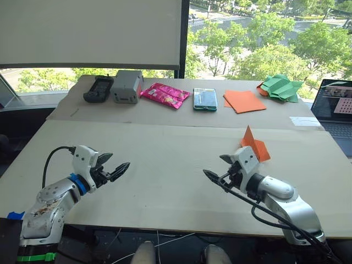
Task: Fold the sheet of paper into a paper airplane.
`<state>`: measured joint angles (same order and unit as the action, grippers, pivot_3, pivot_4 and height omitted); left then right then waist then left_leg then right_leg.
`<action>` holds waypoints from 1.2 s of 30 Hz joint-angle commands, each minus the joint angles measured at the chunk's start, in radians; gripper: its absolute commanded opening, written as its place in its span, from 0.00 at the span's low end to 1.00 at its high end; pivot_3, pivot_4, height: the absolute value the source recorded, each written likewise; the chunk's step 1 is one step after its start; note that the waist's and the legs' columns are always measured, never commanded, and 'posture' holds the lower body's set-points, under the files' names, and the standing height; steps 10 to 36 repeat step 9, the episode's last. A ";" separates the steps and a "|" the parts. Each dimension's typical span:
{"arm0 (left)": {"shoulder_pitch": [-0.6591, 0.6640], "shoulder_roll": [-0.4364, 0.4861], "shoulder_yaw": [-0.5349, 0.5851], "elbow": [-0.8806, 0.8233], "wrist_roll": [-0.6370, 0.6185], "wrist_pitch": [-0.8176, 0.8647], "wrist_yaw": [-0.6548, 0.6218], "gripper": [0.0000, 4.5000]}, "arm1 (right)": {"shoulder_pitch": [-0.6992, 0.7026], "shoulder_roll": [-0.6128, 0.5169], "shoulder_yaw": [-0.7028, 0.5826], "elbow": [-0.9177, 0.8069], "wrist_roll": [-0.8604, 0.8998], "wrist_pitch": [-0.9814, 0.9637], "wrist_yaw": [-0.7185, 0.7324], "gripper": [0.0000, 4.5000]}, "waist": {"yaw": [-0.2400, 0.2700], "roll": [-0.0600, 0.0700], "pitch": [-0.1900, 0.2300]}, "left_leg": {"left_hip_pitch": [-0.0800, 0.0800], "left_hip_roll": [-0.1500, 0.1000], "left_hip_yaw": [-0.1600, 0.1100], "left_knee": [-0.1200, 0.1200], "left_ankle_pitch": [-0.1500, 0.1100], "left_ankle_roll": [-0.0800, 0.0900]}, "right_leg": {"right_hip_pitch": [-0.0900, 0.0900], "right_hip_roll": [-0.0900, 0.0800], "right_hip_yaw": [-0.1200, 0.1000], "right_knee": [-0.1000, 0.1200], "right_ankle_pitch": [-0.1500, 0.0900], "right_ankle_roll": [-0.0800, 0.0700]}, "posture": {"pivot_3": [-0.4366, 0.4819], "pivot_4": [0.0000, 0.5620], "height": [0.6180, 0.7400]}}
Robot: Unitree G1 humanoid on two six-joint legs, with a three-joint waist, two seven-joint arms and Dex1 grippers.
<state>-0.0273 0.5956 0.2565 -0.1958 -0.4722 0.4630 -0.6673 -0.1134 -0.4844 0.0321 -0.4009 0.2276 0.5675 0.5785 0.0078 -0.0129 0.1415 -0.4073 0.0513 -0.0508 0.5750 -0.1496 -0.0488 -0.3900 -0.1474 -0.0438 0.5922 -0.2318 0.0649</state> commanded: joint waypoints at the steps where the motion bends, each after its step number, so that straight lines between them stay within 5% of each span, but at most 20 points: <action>1: 0.001 -0.008 0.019 -0.013 0.006 -0.026 0.013 0.94 | -0.009 0.003 0.010 0.036 -0.036 -0.068 -0.020 1.00 | 0.003 0.000 0.000 | 0.000 0.000 0.000 0.000 0.000 0.000 | 0.000 0.000 0.000 0.000 0.000 0.000 | 0.48 0.27 0.69; 36: -0.007 -0.012 0.014 -0.031 -0.024 -0.009 0.003 0.94 | -0.017 0.007 0.006 0.074 -0.053 -0.093 -0.035 1.00 | 0.004 0.000 0.000 | 0.001 0.000 0.000 0.000 0.000 0.000 | 0.001 0.000 0.000 0.002 0.000 0.000 | 0.48 0.27 0.69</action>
